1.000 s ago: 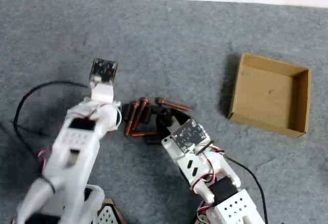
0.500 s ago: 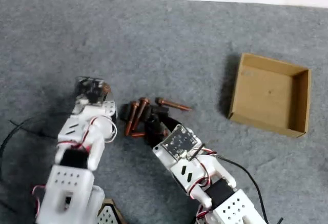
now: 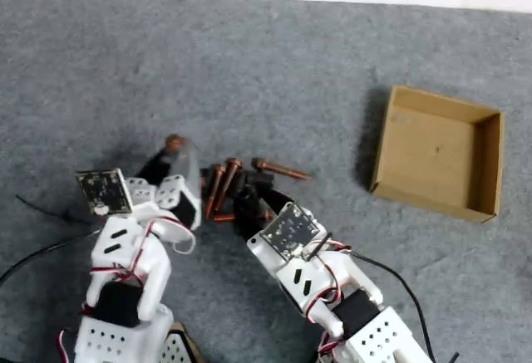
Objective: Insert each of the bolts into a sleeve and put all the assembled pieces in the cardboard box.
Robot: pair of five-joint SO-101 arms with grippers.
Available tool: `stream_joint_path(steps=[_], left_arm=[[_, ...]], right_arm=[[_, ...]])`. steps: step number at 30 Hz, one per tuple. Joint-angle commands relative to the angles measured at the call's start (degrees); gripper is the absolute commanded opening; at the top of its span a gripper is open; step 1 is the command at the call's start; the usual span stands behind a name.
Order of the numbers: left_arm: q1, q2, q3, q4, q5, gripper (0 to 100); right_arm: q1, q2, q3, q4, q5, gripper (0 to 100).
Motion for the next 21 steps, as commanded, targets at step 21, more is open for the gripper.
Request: stream_joint_path(steps=[21], left_arm=[[10.5, -1.9, -3.6, -1.5, 21.9, 1]], right_arm=[[-0.3, -0.7, 8.7, -1.4, -0.2, 0.5]])
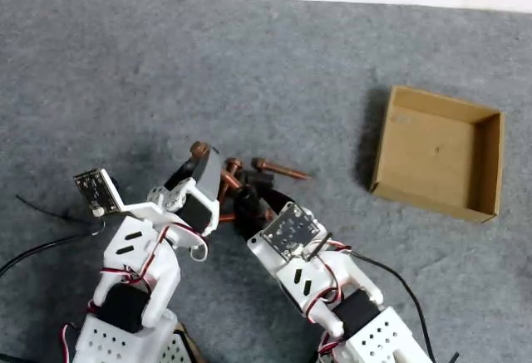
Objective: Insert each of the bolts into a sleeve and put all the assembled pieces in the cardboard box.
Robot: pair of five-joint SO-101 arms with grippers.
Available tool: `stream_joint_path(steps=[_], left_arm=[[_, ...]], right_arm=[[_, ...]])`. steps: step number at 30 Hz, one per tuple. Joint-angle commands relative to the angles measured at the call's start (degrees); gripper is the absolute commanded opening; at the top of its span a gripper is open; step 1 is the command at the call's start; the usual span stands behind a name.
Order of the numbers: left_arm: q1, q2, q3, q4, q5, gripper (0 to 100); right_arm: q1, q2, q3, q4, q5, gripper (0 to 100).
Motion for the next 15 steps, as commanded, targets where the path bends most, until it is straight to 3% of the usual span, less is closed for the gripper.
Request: stream_joint_path(steps=[1, 8, 15], left_arm=[[1.5, -1.2, -4.3, -1.2, 0.4, 1], [1.5, -1.2, -13.4, 11.3, 0.3, 1], [1.6, -1.1, -12.4, 12.4, 0.3, 1]], right_arm=[[-0.2, -0.7, 8.7, -1.4, -0.2, 0.5], [-0.2, -0.7, 8.7, -1.3, -0.2, 0.5], [-0.2, -0.7, 8.6, -1.3, -0.2, 0.5]])
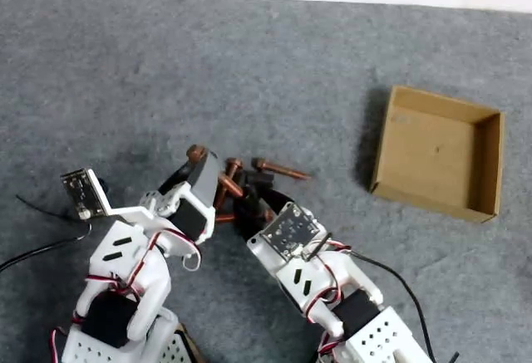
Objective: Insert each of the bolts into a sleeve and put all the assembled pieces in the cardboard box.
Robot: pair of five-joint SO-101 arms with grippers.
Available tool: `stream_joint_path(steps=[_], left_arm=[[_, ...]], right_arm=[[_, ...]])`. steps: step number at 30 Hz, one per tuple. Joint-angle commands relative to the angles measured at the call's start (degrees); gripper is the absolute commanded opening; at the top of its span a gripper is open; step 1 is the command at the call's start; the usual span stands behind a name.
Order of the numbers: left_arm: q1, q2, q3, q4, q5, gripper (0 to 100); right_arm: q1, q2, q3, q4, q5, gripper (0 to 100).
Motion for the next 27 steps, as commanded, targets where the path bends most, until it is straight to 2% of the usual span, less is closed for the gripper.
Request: stream_joint_path(steps=[1, 7, 13, 25, 27], left_arm=[[1.5, -1.1, -1.6, -0.1, 0.3, 1], [1.7, -1.1, 1.5, -0.4, 0.3, 1], [5.4, -1.1, 3.6, -1.5, 0.3, 1], [5.5, -1.0, 5.4, -1.6, 0.2, 1], [5.6, -1.0, 5.9, -1.7, -1.7, 1]], right_arm=[[-0.2, -0.7, 8.6, -1.3, -0.2, 0.5], [-0.2, -0.7, 8.5, -1.2, -0.2, 0.5], [1.4, -1.1, 8.5, 0.6, -0.2, 0.5], [1.6, -1.1, 8.5, 0.7, -0.4, 0.5], [1.5, -1.1, 8.5, 0.7, -0.2, 0.5]])
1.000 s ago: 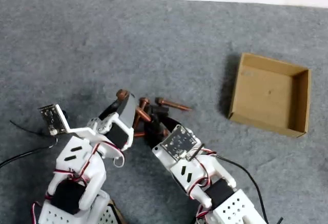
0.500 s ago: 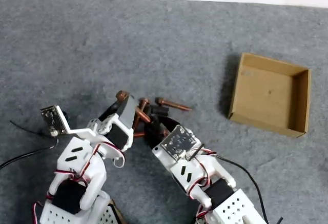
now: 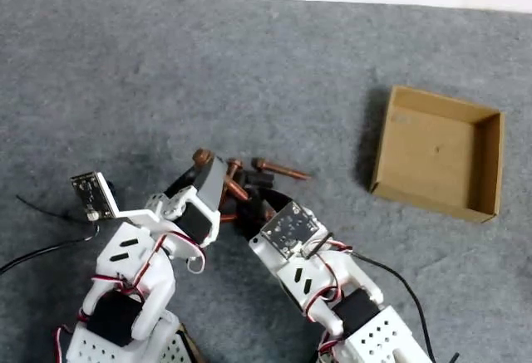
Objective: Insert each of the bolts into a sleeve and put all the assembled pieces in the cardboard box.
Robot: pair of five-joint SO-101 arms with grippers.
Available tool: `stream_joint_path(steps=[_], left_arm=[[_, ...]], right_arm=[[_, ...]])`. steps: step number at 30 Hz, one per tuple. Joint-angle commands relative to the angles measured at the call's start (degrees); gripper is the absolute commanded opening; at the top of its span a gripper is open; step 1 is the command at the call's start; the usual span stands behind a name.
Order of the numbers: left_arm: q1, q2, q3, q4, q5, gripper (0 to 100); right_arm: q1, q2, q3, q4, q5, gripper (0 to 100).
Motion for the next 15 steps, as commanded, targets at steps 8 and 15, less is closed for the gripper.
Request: stream_joint_path(steps=[8, 15], left_arm=[[4.3, 0.1, 2.8, -0.4, -4.6, 1], [3.8, 0.1, 3.0, -0.4, -4.4, 1]], right_arm=[[-0.7, -1.4, 8.5, -0.2, -0.2, 0.5], [-2.8, -1.4, 8.5, -0.2, -0.2, 0.5]])
